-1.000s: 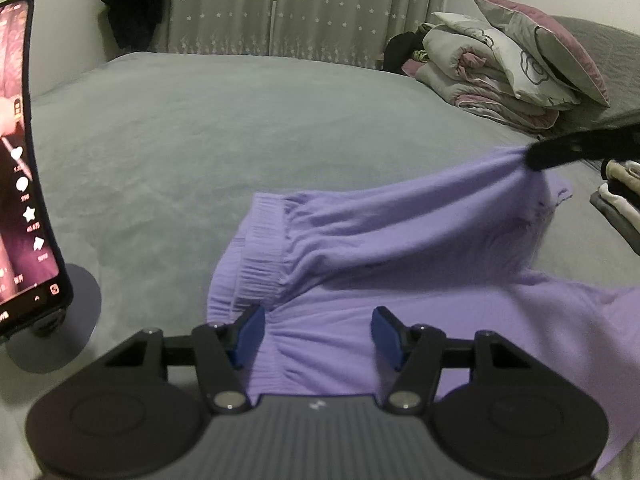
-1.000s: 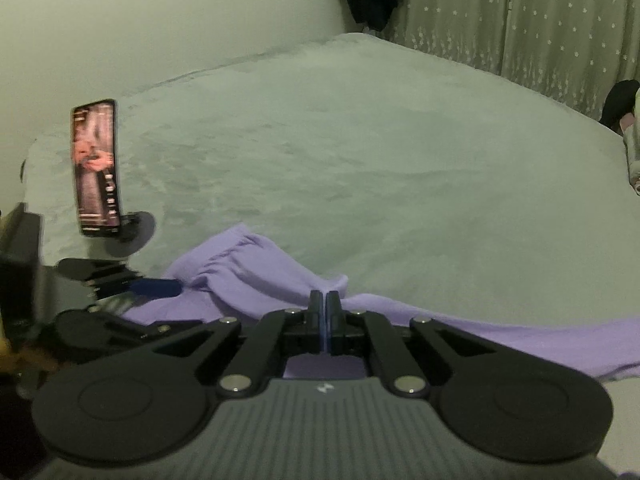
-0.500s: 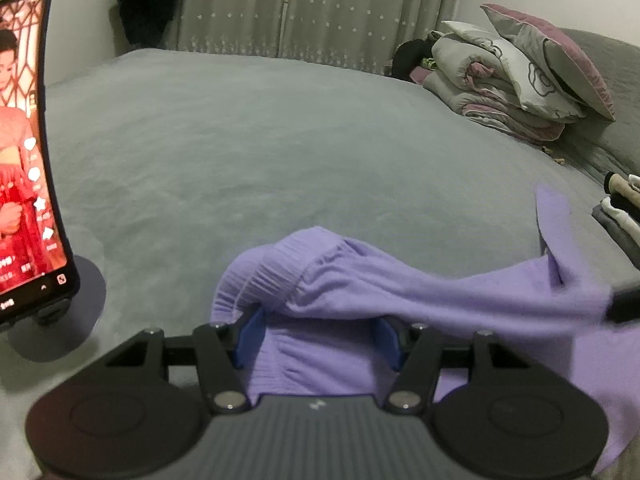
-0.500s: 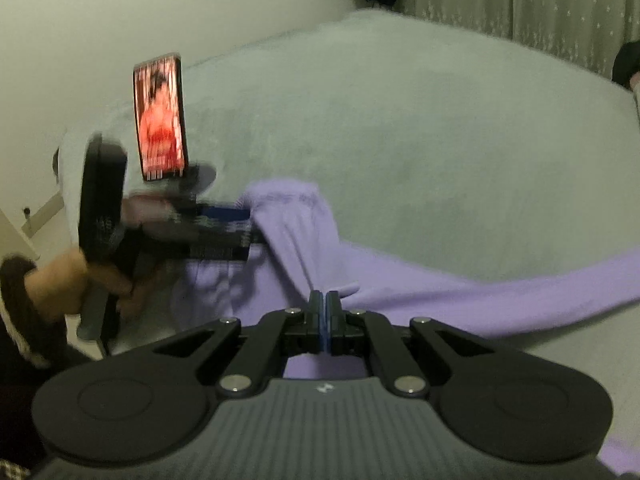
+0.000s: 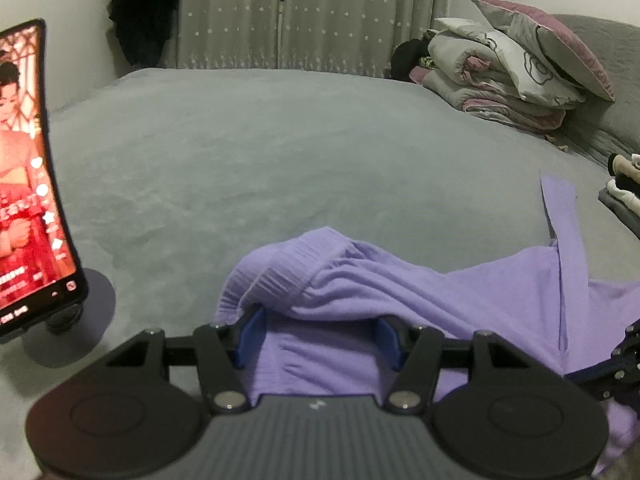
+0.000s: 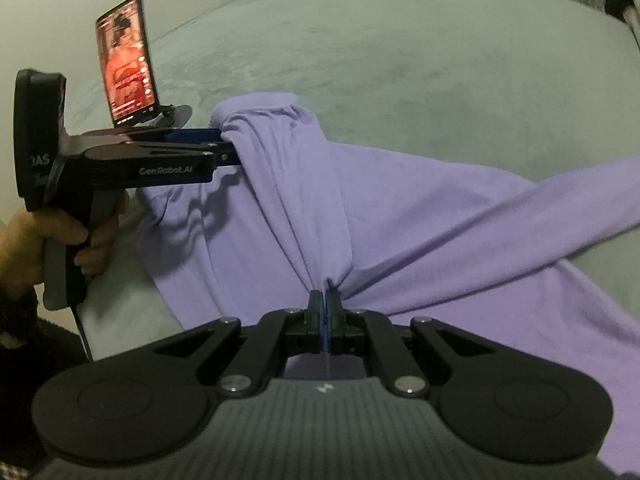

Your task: Fold clothes

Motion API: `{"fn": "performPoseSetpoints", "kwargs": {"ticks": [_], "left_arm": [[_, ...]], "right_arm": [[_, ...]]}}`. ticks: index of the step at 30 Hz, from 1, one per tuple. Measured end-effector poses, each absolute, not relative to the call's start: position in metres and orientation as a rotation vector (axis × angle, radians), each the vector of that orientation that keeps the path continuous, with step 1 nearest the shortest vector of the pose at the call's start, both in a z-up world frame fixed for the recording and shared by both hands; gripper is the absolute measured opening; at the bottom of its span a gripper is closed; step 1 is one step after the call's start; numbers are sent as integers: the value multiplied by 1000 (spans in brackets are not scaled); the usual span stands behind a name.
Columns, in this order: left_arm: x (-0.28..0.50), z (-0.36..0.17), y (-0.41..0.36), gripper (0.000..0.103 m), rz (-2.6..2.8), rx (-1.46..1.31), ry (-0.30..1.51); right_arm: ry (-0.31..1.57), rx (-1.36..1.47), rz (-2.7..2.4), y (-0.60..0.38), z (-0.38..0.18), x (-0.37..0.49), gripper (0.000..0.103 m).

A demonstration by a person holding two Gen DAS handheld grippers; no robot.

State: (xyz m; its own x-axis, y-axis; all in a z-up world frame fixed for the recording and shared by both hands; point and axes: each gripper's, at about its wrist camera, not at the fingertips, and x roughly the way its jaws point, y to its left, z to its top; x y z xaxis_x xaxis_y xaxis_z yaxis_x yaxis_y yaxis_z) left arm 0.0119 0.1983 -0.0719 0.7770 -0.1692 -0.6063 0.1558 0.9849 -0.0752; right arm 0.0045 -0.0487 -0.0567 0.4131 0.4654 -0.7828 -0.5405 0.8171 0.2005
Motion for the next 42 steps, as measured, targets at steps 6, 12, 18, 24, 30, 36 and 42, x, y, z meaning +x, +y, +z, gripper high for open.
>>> {"fn": "performPoseSetpoints", "kwargs": {"ticks": [6, 12, 18, 24, 30, 36, 42], "left_arm": [[-12, -61, 211, 61, -173, -59, 647], [-33, -51, 232, 61, -156, -131, 628], [-43, -49, 243, 60, -146, -171, 710], [-43, -61, 250, 60, -93, -115, 799], [-46, -63, 247, 59, -80, -42, 798], [-47, -54, 250, 59, -86, -65, 771], [-49, -50, 264, 58, -95, -158, 755]], "right_arm": [[916, -36, 648, -53, -45, 8, 45], [865, 99, 685, -47, -36, 33, 49], [866, 130, 662, -24, -45, 75, 49], [875, 157, 656, -7, -59, 109, 49], [857, 128, 703, 14, -68, 121, 49], [832, 92, 751, 25, -69, 115, 7], [747, 116, 771, 19, -50, 93, 6]]}}
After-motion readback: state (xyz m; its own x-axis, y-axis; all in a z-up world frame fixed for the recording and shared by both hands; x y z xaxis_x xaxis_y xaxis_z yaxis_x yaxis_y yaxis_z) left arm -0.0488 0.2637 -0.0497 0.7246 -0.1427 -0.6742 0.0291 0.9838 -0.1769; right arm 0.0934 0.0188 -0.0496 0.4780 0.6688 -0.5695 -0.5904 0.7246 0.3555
